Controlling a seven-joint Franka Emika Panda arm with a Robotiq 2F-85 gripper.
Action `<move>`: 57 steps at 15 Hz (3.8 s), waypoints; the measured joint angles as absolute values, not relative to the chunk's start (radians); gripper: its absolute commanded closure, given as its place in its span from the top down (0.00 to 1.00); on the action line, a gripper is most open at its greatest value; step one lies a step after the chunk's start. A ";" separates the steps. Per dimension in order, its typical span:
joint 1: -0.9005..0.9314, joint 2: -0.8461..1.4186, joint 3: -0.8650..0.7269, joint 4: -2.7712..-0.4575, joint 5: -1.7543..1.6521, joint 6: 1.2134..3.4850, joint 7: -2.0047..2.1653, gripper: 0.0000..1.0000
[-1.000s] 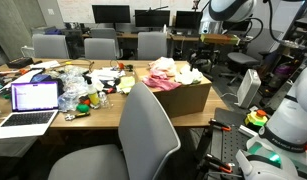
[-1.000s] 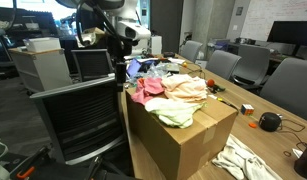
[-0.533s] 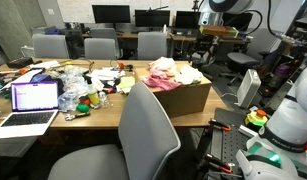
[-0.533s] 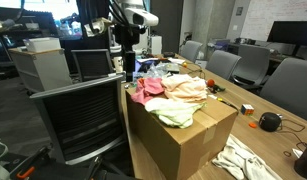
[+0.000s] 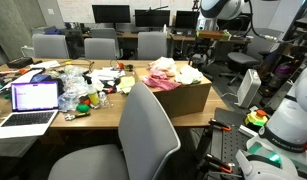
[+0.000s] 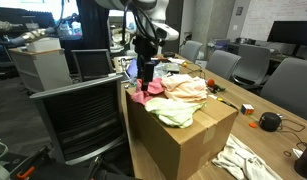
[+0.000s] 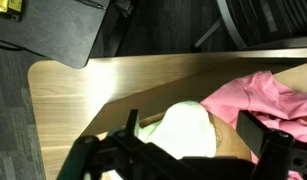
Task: Pick up the light green cloth from the box and put it on the headrest of the chair
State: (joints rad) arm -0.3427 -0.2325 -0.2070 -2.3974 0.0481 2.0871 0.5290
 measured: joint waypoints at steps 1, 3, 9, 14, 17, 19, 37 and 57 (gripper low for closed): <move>-0.343 -0.204 -0.219 -2.386 0.060 2.087 0.513 1.00; -0.343 -0.147 -0.239 -2.365 0.088 2.086 0.481 1.00; -0.343 -0.008 -0.288 -2.320 0.183 2.085 0.423 1.00; -0.343 0.071 -0.317 -2.307 0.249 2.085 0.411 1.00; -0.344 0.107 -0.329 -2.307 0.263 2.084 0.411 1.00; -0.345 0.128 -0.332 -2.307 0.271 2.084 0.411 1.00; -0.353 0.161 -0.387 -2.294 0.316 2.130 0.716 1.00; -0.317 0.115 -0.378 -2.280 0.215 2.133 0.863 0.02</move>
State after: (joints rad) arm -0.3168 0.1150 -0.3777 -2.2804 0.2153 2.1326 0.8629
